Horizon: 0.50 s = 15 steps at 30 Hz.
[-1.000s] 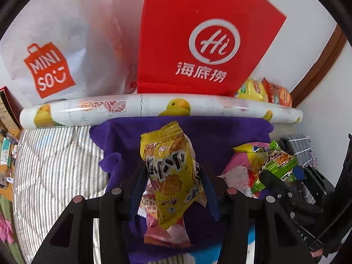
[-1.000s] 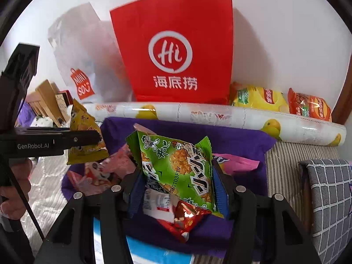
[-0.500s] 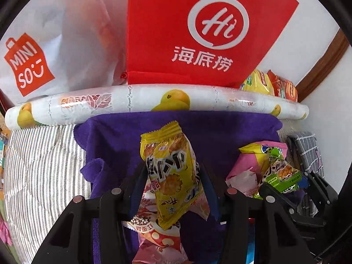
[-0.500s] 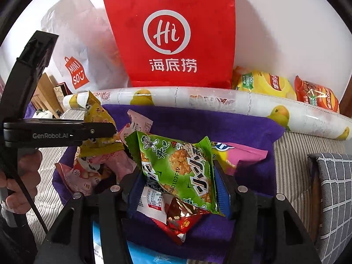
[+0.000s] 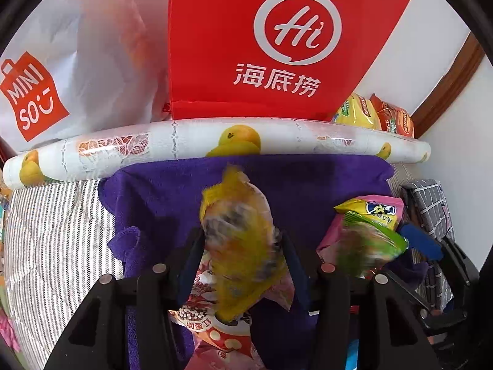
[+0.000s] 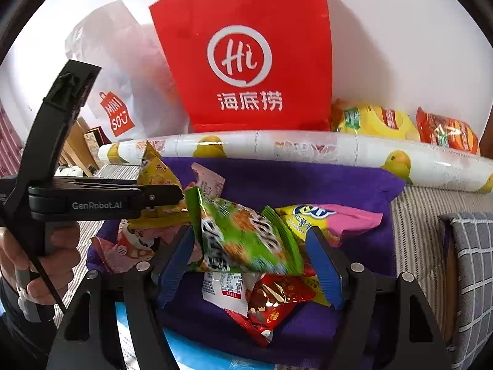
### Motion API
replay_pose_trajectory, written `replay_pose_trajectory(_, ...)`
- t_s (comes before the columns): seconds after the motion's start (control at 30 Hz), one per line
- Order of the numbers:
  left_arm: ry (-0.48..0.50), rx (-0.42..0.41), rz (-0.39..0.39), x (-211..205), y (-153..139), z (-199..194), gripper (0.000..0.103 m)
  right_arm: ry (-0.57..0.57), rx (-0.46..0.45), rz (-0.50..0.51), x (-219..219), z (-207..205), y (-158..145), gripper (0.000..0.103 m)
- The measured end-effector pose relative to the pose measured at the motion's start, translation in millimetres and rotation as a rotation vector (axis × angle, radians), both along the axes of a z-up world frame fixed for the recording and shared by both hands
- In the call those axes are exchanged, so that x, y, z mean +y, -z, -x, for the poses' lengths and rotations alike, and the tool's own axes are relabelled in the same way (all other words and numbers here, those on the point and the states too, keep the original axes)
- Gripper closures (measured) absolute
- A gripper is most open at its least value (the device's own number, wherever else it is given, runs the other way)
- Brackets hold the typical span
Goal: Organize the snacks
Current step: 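Open left tool over towel while right tool releases green bag there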
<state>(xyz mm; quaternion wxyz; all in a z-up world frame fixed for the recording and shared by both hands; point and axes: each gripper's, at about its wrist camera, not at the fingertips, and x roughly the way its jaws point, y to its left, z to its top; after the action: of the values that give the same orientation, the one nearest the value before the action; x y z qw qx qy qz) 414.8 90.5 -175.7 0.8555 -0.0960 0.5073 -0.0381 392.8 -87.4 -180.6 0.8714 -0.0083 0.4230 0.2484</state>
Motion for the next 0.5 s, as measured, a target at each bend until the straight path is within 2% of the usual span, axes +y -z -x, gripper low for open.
replay_pose_trajectory(0.1, -0.002, -0.015, -0.004, -0.7, -4.4, 1.4, 0.041, 0.01, -0.046, 0.016, 0.7, 5.6, -8.6, 0.023)
replay_pose_trajectory(0.2, 0.0, -0.025, -0.008, -0.8, -10.7, 3.7, 0.037, 0.021, -0.08, 0.049, 0.9, 12.3, -17.2, 0.022)
replay_pose_trajectory(0.27, 0.007, -0.028, -0.004, -0.4, -15.7, 6.3, 0.037, 0.039, -0.111, 0.056, -0.1, 17.6, -22.8, 0.022)
replay_pose_trajectory(0.5, -0.001, -0.085, -0.016, -2.3, -46.6, 28.5, 0.036, 0.119, -0.103, 0.038, -18.4, 39.6, -44.5, 0.022)
